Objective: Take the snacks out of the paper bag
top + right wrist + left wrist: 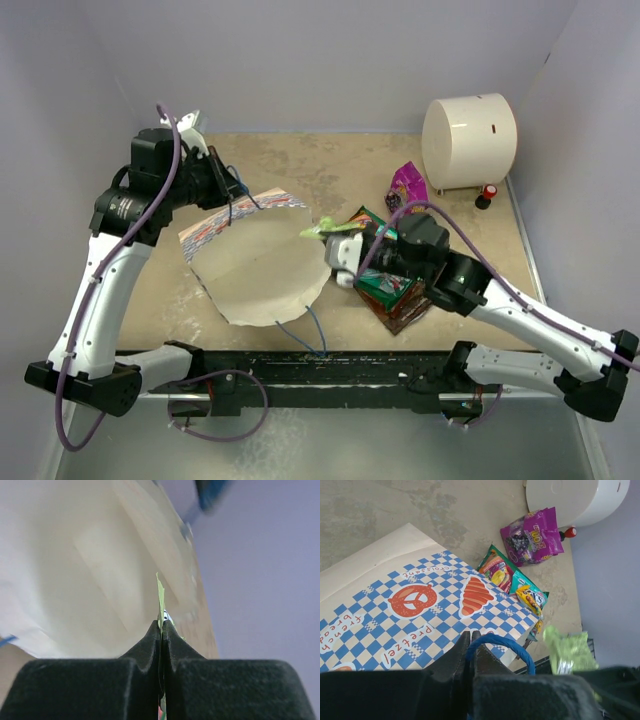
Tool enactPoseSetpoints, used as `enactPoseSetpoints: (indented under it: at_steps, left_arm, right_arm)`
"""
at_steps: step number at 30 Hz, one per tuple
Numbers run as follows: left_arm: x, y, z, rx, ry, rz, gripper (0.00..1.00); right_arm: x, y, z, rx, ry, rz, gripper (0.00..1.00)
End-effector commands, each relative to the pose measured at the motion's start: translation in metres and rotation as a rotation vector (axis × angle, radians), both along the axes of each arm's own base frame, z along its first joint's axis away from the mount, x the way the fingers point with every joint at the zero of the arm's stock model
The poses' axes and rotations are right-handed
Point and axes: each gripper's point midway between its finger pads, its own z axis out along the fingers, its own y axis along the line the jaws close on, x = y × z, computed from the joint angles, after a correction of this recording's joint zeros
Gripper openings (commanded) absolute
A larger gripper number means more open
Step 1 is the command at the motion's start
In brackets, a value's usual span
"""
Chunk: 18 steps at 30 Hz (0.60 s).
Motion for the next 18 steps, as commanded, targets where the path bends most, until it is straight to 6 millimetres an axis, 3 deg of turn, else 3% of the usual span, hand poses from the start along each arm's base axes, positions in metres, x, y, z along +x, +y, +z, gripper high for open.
enactPoseSetpoints:
  at_steps: [1, 3, 9, 15, 18]
  left_arm:
    - [0.005, 0.014, 0.013, 0.019, -0.043, 0.082, 0.0]
    - [0.005, 0.017, 0.01, 0.027, -0.036, 0.099, 0.0]
    - [0.003, 0.027, 0.008, 0.055, -0.031, 0.144, 0.0]
    - [0.001, 0.048, 0.01, 0.116, -0.016, 0.242, 0.0]
    - [-0.002, 0.054, 0.008, 0.136, -0.002, 0.271, 0.0]
  right_arm:
    - [0.082, -0.062, 0.003, 0.089, 0.083, -0.441, 0.0]
    - [0.1, -0.076, -0.015, 0.044, 0.12, -0.496, 0.0]
    - [0.139, -0.085, -0.085, -0.159, 0.265, -0.568, 0.0]
    - [0.166, -0.067, -0.113, -0.186, 0.335, -0.571, 0.0]
    - [0.176, -0.068, -0.134, -0.25, 0.335, -0.593, 0.0]
